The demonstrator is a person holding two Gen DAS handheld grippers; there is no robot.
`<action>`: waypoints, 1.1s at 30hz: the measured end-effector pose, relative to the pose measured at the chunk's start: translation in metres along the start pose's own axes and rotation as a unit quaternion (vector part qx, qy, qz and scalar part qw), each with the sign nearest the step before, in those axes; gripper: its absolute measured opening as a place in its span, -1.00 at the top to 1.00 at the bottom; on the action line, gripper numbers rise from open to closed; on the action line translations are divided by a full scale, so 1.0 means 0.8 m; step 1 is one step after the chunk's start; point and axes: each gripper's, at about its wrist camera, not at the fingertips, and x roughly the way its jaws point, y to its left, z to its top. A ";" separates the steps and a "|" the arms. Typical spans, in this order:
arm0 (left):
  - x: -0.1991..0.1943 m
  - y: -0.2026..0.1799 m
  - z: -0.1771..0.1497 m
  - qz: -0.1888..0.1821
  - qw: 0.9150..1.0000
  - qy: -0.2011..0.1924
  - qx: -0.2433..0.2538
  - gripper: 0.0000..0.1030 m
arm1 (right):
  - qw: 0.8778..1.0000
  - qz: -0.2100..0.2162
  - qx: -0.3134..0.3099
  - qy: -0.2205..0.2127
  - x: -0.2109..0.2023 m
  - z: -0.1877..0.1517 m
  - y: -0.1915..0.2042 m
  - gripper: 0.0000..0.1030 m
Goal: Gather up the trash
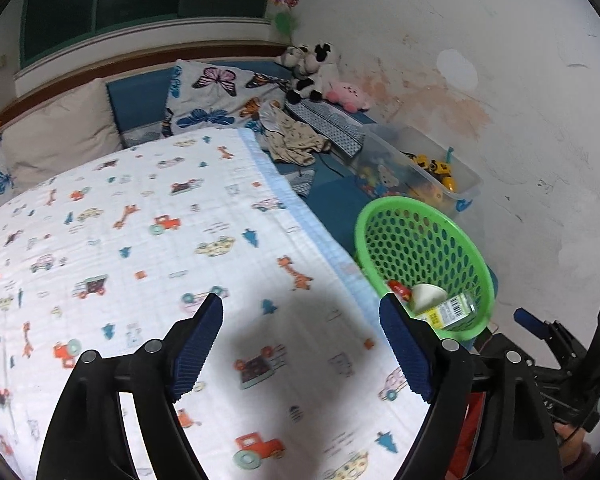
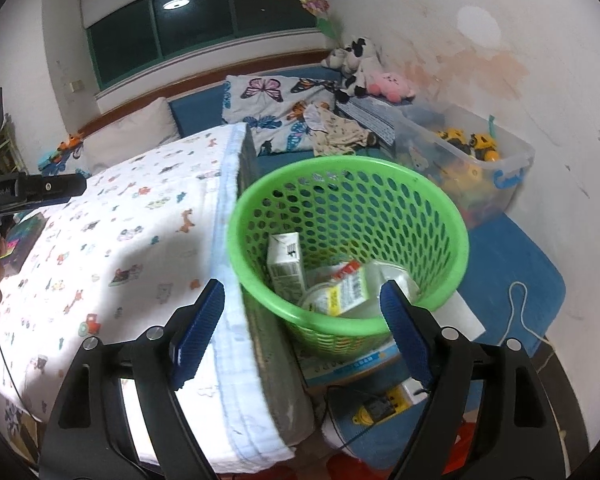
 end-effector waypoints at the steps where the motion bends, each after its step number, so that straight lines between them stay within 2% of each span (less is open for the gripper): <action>1: -0.005 0.004 -0.003 0.005 1.000 -0.003 -0.001 -0.56 | 1.000 0.002 -0.002 0.000 -0.001 0.000 0.002 -0.56; 9: -0.035 0.029 -0.024 0.032 0.999 -0.021 -0.012 -0.70 | 1.000 0.017 -0.015 -0.006 -0.009 0.002 0.030 -0.61; 23: -0.072 0.053 -0.065 0.093 0.994 -0.053 -0.004 -0.80 | 0.999 0.034 -0.042 -0.006 -0.015 0.002 0.079 -0.71; 33: -0.087 0.059 -0.092 0.108 0.992 -0.060 -0.005 -0.84 | 0.998 0.045 -0.045 -0.007 -0.021 0.002 0.102 -0.78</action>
